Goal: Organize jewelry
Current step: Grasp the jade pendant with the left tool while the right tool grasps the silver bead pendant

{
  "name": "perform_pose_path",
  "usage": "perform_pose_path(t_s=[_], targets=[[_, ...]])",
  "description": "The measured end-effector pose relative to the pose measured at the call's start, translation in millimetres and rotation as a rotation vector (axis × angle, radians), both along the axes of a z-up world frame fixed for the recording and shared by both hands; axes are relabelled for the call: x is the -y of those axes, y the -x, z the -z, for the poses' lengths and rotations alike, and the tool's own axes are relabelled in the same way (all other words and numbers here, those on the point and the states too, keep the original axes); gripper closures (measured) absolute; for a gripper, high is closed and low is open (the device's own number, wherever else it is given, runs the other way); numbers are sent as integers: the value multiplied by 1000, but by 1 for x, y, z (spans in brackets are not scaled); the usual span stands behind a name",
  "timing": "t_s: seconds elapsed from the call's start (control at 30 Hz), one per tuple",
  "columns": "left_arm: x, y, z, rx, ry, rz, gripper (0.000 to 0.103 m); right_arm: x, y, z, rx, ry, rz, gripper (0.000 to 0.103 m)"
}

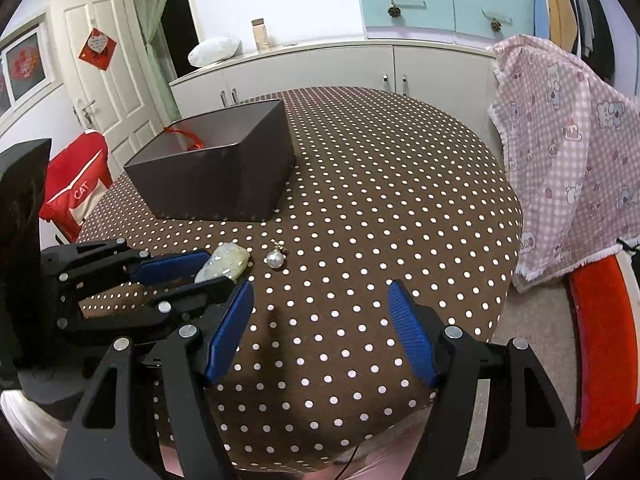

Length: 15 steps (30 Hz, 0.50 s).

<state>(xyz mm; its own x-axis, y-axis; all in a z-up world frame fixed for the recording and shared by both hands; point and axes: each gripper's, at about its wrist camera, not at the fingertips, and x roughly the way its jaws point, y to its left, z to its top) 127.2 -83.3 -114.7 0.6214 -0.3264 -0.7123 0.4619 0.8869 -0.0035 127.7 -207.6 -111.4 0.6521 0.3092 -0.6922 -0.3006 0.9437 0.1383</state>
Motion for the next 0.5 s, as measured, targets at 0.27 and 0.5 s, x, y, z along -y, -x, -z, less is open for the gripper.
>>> perform_pose_path(t_s=[0.27,0.5], targets=[[-24,-4,-1,0,34,-55,77,-20,-13,4,-20,2,-58,71],[-35,-5,-2,-1,60,-77,77,-32,-26,8,-16,54,-48,84]])
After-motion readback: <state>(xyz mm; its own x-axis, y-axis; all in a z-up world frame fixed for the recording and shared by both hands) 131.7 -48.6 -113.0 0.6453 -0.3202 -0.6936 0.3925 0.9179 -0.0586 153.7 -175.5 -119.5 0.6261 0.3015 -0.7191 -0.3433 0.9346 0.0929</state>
